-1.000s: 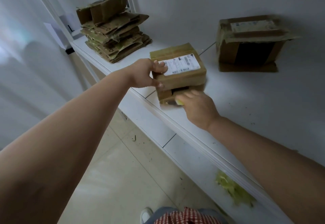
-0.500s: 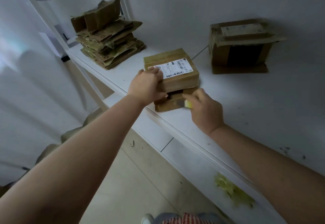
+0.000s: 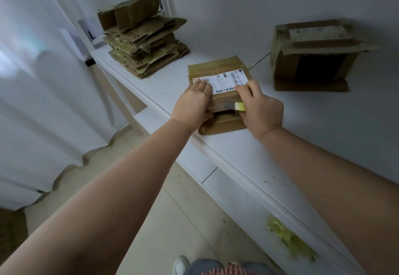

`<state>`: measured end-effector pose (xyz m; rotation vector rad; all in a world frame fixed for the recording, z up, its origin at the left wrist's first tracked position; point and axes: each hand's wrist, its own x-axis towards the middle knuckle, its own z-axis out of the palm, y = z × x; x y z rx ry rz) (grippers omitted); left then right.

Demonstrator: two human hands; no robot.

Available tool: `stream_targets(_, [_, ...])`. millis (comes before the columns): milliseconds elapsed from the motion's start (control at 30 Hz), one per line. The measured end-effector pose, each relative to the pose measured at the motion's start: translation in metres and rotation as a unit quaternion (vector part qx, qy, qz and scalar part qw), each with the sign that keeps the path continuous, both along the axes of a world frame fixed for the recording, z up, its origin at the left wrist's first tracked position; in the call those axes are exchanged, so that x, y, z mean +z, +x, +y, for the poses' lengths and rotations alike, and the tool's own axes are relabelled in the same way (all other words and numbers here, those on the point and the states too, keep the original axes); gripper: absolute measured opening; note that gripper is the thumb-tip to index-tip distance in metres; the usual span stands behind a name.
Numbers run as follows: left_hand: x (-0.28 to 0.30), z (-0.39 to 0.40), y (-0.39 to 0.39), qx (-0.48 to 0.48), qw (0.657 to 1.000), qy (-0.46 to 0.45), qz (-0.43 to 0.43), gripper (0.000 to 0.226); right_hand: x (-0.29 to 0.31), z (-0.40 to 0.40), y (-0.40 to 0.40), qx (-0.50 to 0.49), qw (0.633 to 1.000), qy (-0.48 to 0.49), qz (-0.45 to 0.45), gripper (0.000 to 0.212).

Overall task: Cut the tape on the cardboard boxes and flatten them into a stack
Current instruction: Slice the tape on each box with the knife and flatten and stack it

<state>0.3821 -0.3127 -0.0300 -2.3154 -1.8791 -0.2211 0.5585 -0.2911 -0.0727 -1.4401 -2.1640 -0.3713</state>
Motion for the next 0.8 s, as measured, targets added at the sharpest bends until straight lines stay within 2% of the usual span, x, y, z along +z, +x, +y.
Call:
stream_targets(100, [0.005, -0.001, -0.003, -0.018, 1.000, -0.003, 0.012, 0.060, 0.009, 0.000, 0.006, 0.020, 0.999, -0.031, -0.012, 0.058])
stream_targets(200, [0.013, -0.005, -0.002, -0.038, 0.998, -0.047, 0.017, 0.072, 0.017, -0.003, 0.016, 0.038, 0.996, -0.080, -0.018, 0.060])
stream_targets(300, [0.031, -0.007, -0.004, -0.045, 0.993, -0.106, 0.012, 0.074, 0.029, -0.004, 0.027, 0.071, 0.992, -0.096, 0.047, 0.051])
stream_targets(367, [0.042, -0.008, -0.010, -0.043, 0.988, -0.143, -0.032, 0.063, 0.036, -0.003, 0.033, 0.078, 0.982, -0.126, 0.120, 0.042])
stream_targets(433, [0.050, -0.006, -0.017, -0.029, 0.981, -0.170, -0.090, 0.058, 0.043, -0.001, 0.035, 0.056, 0.958, -0.185, 0.211, 0.043])
stream_targets(533, [0.049, 0.000, -0.026, 0.011, 0.960, -0.149, -0.237, 0.045, 0.053, 0.007, 0.031, -0.002, 0.923, -0.215, 0.321, 0.046])
stream_targets(600, [0.042, 0.003, -0.026, 0.020, 0.959, -0.093, -0.267, 0.044, 0.057, 0.007, 0.025, -0.024, 0.939, -0.181, 0.291, 0.040])
stream_targets(700, [0.027, 0.004, -0.022, 0.000, 0.969, -0.025, -0.245, 0.041, 0.053, 0.001, 0.016, -0.017, 0.972, -0.130, 0.197, 0.029])
stream_targets(800, [0.005, -0.001, -0.012, 0.016, 0.976, -0.009, -0.218, 0.053, 0.036, -0.008, 0.012, -0.025, 0.977, -0.145, 0.156, 0.047])
